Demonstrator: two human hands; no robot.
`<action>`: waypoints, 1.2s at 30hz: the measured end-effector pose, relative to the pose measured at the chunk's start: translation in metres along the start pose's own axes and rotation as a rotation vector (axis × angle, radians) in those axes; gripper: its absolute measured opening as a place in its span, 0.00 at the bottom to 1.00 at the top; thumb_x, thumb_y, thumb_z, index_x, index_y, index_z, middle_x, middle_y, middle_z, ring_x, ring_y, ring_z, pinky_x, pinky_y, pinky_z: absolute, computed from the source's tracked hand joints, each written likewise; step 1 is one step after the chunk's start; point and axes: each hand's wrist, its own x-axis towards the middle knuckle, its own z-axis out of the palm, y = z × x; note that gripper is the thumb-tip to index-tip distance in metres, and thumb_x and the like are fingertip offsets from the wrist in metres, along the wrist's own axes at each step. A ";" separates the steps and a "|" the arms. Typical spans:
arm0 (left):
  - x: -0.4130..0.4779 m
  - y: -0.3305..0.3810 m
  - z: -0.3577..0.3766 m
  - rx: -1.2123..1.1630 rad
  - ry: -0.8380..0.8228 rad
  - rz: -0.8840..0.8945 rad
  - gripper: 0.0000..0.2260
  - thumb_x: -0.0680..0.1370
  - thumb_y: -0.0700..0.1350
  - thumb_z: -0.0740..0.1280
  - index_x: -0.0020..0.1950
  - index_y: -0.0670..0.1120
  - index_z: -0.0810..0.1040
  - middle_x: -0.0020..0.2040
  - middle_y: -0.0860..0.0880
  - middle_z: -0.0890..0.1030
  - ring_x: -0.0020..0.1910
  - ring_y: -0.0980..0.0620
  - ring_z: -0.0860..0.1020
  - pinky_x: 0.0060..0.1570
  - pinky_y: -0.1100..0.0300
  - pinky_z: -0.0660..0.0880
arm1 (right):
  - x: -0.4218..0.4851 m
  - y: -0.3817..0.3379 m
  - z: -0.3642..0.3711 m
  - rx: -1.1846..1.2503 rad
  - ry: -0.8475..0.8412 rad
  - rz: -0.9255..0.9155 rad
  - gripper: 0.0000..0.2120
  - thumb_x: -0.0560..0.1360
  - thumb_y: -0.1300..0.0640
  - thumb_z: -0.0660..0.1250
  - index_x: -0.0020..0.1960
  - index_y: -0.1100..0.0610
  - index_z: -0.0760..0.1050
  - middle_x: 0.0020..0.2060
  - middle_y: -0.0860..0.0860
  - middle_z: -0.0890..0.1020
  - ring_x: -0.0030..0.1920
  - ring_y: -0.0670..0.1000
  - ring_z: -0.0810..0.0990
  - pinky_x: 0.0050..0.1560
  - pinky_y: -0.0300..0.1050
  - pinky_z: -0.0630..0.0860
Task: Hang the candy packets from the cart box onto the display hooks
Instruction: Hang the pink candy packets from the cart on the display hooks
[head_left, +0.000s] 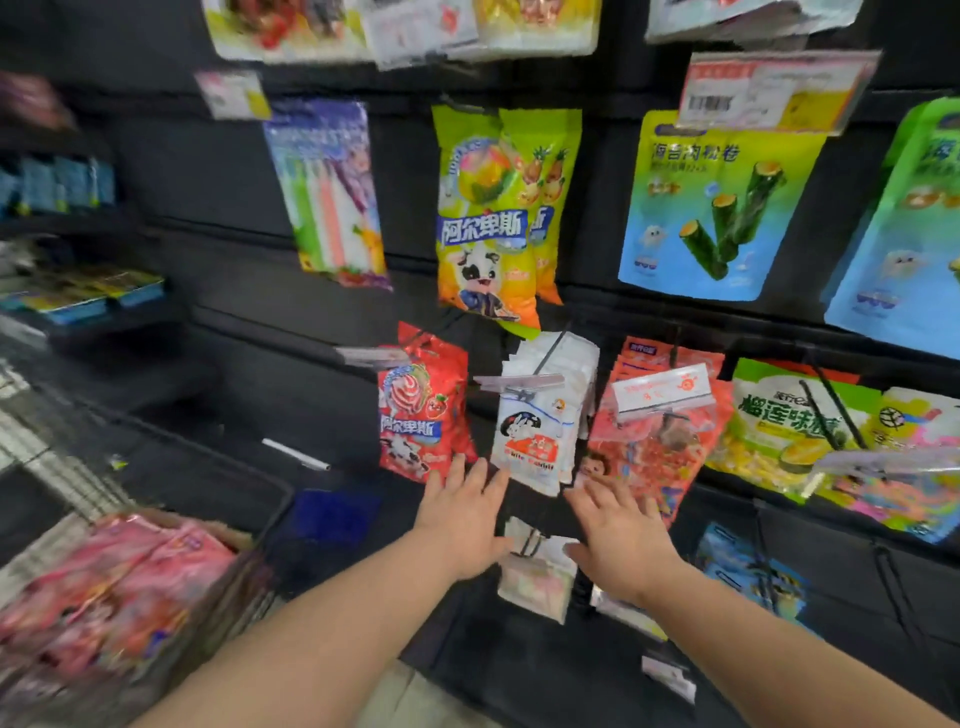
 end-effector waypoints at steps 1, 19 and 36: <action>-0.010 -0.011 0.003 -0.011 -0.002 -0.022 0.37 0.79 0.59 0.59 0.80 0.48 0.43 0.80 0.44 0.44 0.79 0.41 0.41 0.76 0.42 0.43 | -0.001 -0.012 -0.001 -0.004 -0.002 -0.020 0.31 0.78 0.44 0.57 0.77 0.51 0.50 0.78 0.52 0.53 0.78 0.58 0.47 0.74 0.63 0.48; -0.293 -0.286 0.084 -0.083 -0.017 -0.471 0.37 0.77 0.61 0.62 0.79 0.48 0.49 0.80 0.44 0.53 0.78 0.39 0.49 0.74 0.41 0.50 | -0.047 -0.364 0.007 -0.002 -0.067 -0.380 0.31 0.79 0.44 0.57 0.78 0.49 0.51 0.77 0.50 0.55 0.78 0.58 0.48 0.75 0.61 0.49; -0.378 -0.415 0.142 -0.155 -0.093 -0.608 0.37 0.78 0.62 0.59 0.80 0.49 0.45 0.80 0.45 0.49 0.79 0.41 0.47 0.74 0.42 0.51 | -0.022 -0.521 0.024 -0.017 -0.169 -0.477 0.31 0.78 0.44 0.60 0.77 0.49 0.53 0.76 0.53 0.59 0.77 0.58 0.53 0.75 0.61 0.50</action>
